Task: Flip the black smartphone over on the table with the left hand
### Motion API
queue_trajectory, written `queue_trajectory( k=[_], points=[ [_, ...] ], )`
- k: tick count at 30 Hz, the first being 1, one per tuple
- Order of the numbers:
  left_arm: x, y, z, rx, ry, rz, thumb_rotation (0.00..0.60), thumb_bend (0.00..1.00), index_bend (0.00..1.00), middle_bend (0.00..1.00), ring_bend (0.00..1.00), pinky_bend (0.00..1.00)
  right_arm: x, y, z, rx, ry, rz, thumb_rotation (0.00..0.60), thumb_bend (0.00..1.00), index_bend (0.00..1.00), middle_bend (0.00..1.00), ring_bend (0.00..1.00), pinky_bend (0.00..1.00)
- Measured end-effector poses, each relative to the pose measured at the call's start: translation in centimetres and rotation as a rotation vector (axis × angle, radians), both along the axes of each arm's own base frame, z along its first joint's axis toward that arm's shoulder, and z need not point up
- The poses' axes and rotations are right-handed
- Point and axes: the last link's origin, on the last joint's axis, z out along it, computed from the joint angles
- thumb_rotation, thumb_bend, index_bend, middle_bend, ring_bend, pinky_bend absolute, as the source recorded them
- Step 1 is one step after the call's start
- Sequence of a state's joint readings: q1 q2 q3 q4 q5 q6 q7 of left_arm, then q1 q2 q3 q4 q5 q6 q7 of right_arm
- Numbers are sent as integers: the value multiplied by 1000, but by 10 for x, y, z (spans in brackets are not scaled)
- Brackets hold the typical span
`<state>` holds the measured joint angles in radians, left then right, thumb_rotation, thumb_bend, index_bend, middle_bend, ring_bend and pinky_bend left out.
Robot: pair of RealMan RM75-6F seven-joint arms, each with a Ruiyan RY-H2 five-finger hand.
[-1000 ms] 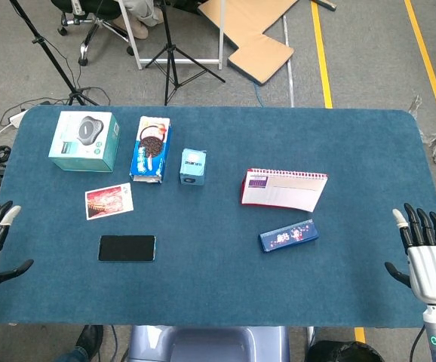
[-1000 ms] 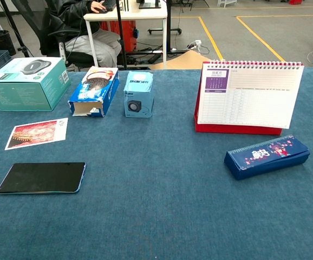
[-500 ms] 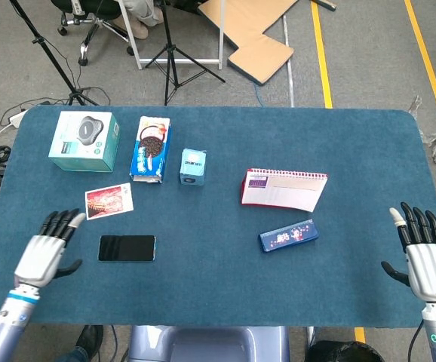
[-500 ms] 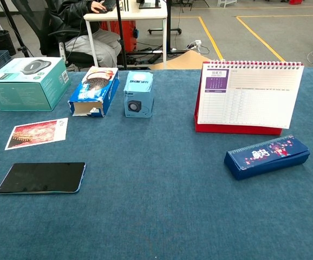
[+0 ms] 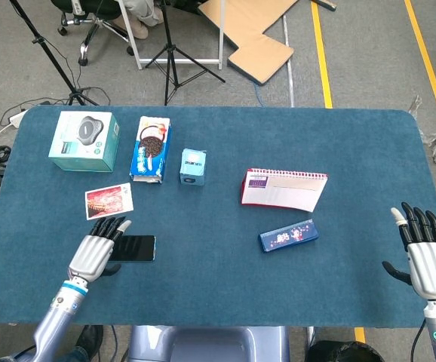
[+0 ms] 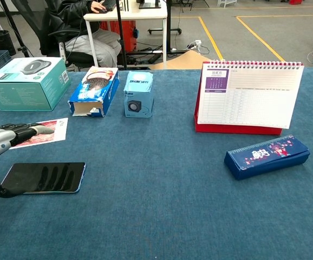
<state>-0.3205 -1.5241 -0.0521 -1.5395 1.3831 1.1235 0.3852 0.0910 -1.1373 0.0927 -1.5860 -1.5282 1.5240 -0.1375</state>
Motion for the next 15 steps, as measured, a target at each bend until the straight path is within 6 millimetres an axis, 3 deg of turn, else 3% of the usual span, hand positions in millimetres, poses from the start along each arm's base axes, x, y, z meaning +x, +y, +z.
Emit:
queue_trajectory(
  k=[15],
  points=[
    [-4,12,-20,-50,-4,37,600,255,0,0,0,0,-4,-2,0,5,-8,-13,600,0,51,0,0,0]
  ],
)
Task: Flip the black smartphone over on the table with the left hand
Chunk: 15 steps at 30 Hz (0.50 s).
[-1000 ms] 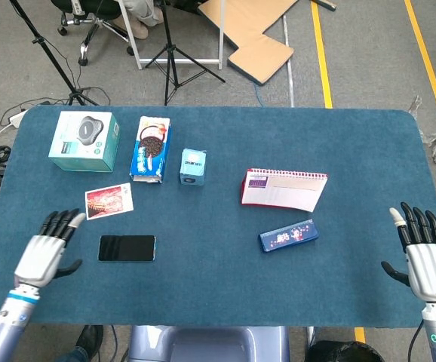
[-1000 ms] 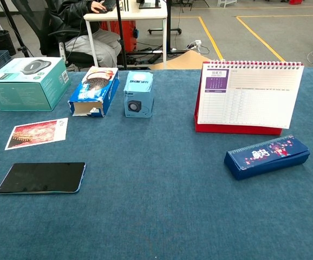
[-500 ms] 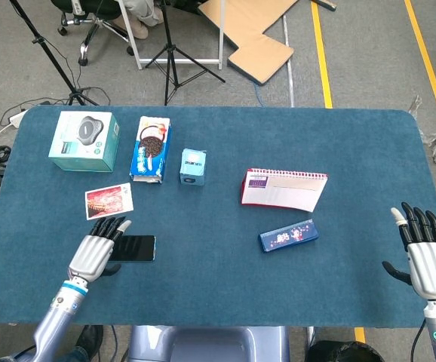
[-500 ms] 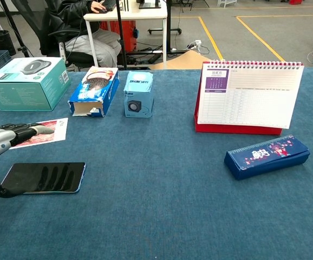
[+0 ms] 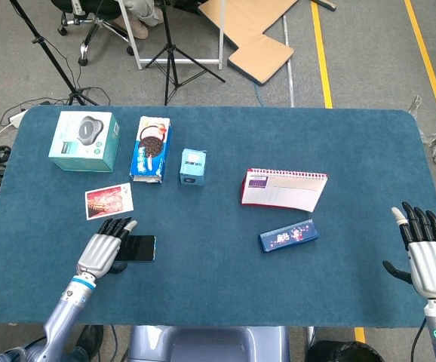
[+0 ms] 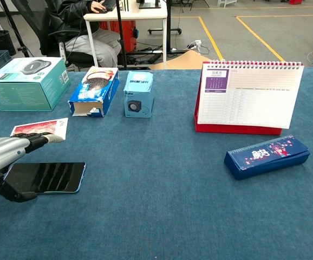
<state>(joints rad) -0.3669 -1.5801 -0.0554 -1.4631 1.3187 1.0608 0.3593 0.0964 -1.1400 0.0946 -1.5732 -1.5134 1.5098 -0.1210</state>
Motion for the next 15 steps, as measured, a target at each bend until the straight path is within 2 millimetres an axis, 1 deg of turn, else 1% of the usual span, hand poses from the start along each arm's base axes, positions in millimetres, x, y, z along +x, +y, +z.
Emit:
queue_trajectory(
  k=[15],
  points=[
    [1,11,-13,-46,-5,27,600,258,0,0,0,0,-2,-1,-2,0,6,-12,600,0,51,0,0,0]
  ],
)
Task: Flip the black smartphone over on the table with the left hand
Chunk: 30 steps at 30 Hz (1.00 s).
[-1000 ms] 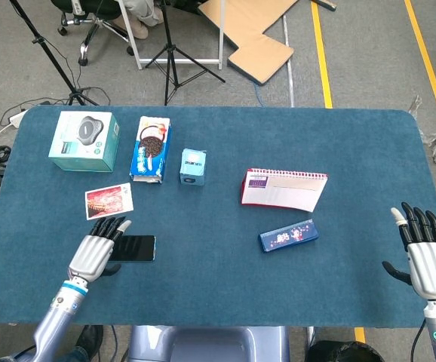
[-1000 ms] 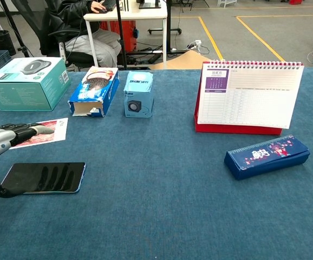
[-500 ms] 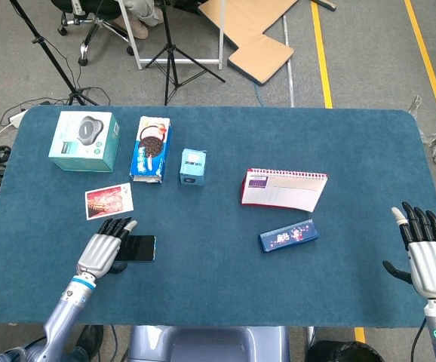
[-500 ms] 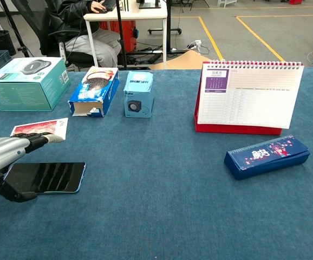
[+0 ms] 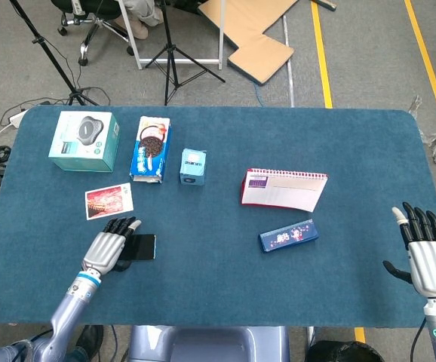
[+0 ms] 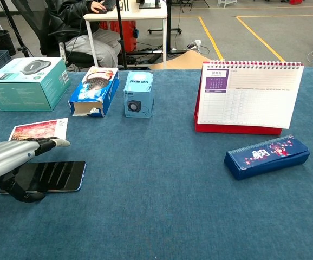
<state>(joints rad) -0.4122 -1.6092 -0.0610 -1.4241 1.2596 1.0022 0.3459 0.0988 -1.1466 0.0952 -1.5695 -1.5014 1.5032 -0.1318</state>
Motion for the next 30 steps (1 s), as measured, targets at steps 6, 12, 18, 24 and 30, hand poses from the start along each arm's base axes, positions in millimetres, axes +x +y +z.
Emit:
queue_trajectory(
  k=[6,12,18,24,30],
  points=[
    [-1,1,-5,-15,1,13,600,264,0,0,0,0,0,-1,-2,5,2,-1,600,0,51,0,0,0],
    [-3,2,-9,-21,3,27,600,267,0,0,0,0,-1,-1,-3,6,1,-5,600,0,51,0,0,0],
    [-5,1,-10,0,-6,17,600,451,27,15,77,17,-1,-1,-4,16,-3,-6,600,0,56,0,0,0],
    [-6,-3,-7,35,-32,-28,600,718,174,129,210,127,-1,-1,-5,22,-4,-7,600,0,61,0,0,0],
    [-9,-8,-4,14,-2,-29,600,851,221,176,249,160,-1,-1,-5,26,-6,-9,600,0,63,0,0,0]
  ],
)
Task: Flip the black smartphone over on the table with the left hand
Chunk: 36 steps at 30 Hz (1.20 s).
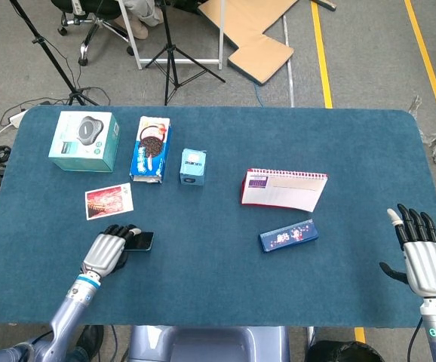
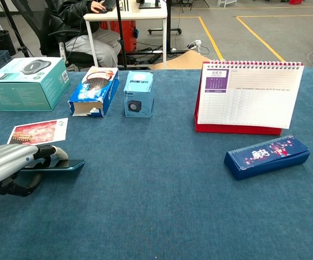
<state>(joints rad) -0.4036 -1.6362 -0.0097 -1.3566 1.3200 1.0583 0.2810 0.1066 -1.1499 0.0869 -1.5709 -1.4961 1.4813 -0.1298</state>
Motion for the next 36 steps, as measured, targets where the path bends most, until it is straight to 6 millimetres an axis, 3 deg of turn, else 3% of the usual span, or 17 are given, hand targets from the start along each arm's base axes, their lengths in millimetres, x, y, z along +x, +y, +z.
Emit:
queue_trajectory(
  k=[13,20,29,34,36],
  points=[
    [24,-8,21,-170,-92,77,600,897,237,192,266,234,-1,0,-2,11,1,-6,600,0,64,0,0,0],
    [39,13,30,-165,-94,80,600,883,237,175,244,222,-1,0,-3,17,3,-10,600,0,65,0,0,0],
    [56,49,25,-77,-33,57,600,871,237,160,207,166,-4,-1,-4,21,6,-25,600,0,68,0,0,0],
    [59,60,35,2,-56,41,600,788,215,97,129,111,-5,-3,-4,23,3,-30,600,0,63,0,0,0],
    [60,61,44,43,-74,19,600,647,112,37,54,58,-5,-3,-4,22,-2,-26,600,0,53,0,0,0]
  ],
)
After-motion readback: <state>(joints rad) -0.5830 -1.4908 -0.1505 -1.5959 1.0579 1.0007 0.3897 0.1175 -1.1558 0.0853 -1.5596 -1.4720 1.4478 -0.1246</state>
